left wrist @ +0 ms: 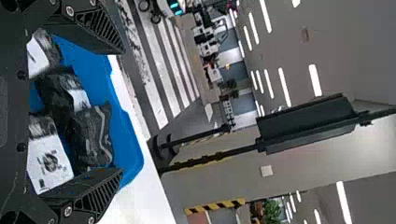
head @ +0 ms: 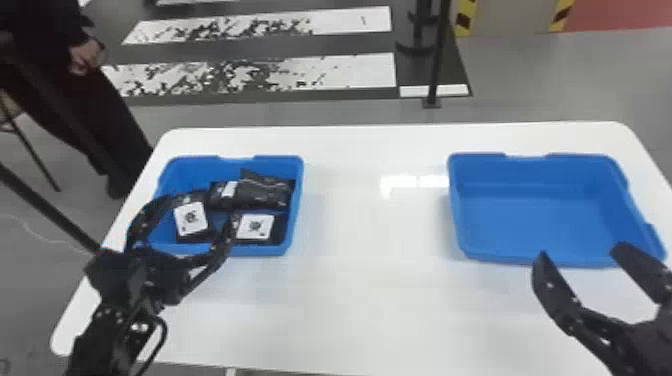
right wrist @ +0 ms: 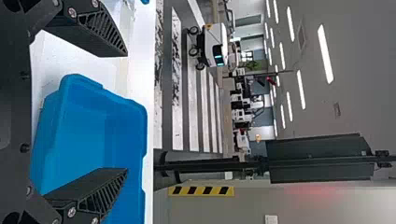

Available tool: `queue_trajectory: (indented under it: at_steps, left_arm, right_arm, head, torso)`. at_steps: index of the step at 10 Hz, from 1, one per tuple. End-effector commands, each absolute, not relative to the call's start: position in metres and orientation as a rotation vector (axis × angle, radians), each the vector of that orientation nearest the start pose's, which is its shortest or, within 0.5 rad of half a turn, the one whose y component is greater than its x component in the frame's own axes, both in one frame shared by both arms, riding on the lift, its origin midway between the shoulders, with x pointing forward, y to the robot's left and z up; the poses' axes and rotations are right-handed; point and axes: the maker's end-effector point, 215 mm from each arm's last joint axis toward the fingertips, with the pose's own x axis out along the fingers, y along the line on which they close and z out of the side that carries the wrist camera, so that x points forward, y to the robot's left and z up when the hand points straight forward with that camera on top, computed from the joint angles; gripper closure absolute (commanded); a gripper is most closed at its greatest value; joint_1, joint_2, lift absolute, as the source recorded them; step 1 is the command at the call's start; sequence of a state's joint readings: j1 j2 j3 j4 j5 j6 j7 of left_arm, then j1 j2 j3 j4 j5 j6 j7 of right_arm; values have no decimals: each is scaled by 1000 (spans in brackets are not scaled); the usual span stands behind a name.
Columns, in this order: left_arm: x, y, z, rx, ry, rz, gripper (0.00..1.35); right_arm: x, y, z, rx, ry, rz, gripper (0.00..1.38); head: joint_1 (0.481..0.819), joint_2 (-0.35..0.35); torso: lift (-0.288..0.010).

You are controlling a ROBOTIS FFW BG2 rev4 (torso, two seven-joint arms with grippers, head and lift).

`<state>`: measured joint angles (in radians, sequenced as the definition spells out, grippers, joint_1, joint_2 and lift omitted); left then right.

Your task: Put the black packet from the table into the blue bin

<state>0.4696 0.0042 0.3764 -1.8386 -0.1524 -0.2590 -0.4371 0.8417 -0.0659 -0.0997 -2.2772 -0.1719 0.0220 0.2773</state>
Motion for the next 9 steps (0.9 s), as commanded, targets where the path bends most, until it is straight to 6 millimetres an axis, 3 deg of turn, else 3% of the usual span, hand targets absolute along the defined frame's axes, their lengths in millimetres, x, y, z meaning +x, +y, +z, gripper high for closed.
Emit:
queue_trajectory:
  at_steps: [1,3,5,9]
  left_arm:
    - [386,364,-365,336,13,-85,136]
    - [359,365,-363,270,-11,-63,136]
    - [342,346,-370,195,-19,-57,137]
    - [337,342,-360,176,-61,-23,137]
  right_arm:
    - [344,-215,-344,76,141,239,137]
    - [343,-215,-345,73,146,239,139]
    - [344,-215,-344,72,144,239,137]
    - [344,-214,-343,69,142,241,137]
  head:
    - [695,165]
    - [695,238]
    - [695,244]
    - [695,220]
  torso:
    - [-110]
    - [-110]
    - [-110]
    - [-110]
